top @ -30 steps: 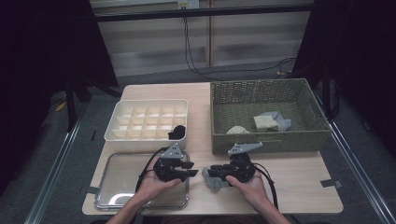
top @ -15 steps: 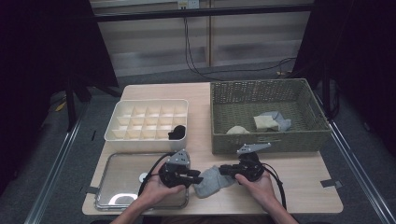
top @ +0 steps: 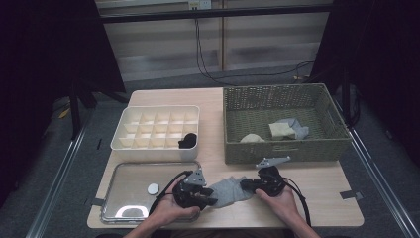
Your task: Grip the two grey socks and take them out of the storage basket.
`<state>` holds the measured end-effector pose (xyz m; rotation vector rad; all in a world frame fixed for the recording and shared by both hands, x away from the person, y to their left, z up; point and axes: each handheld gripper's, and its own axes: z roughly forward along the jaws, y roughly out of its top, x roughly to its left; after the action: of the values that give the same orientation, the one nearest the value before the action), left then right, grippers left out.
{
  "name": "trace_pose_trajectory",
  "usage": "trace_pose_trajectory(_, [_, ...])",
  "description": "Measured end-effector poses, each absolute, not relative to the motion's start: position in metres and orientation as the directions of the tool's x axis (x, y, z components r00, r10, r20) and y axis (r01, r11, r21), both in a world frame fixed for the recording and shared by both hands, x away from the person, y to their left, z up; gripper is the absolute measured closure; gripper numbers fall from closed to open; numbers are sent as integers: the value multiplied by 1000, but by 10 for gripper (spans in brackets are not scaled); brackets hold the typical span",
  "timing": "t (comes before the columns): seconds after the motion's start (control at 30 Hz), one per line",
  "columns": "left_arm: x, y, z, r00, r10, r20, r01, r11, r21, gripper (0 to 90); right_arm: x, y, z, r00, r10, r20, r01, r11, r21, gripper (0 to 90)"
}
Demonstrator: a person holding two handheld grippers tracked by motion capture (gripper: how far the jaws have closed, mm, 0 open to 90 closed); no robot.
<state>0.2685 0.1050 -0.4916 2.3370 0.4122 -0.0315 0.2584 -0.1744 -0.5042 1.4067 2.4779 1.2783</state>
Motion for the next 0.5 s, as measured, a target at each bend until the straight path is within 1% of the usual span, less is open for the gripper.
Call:
trace_pose_trajectory(0.23, [279, 90, -495, 947, 293, -135, 301, -649, 698, 593, 249, -194, -505, -558, 744, 367, 721, 215, 659, 820])
trace_pose_trajectory(0.3, [281, 88, -496, 943, 295, -156, 315, -630, 710, 592, 246, -197, -505, -559, 748, 358, 715, 217, 665, 810])
trace_pose_trajectory(0.4, [281, 85, -497, 945, 292, -147, 306, -634, 710, 594, 241, -201, -505, -558, 754, 346, 708, 217, 672, 801])
trace_pose_trajectory(0.5, [281, 85, -498, 941, 299, -158, 317, -620, 717, 594, 237, -202, -505, -565, 755, 334, 698, 220, 682, 764])
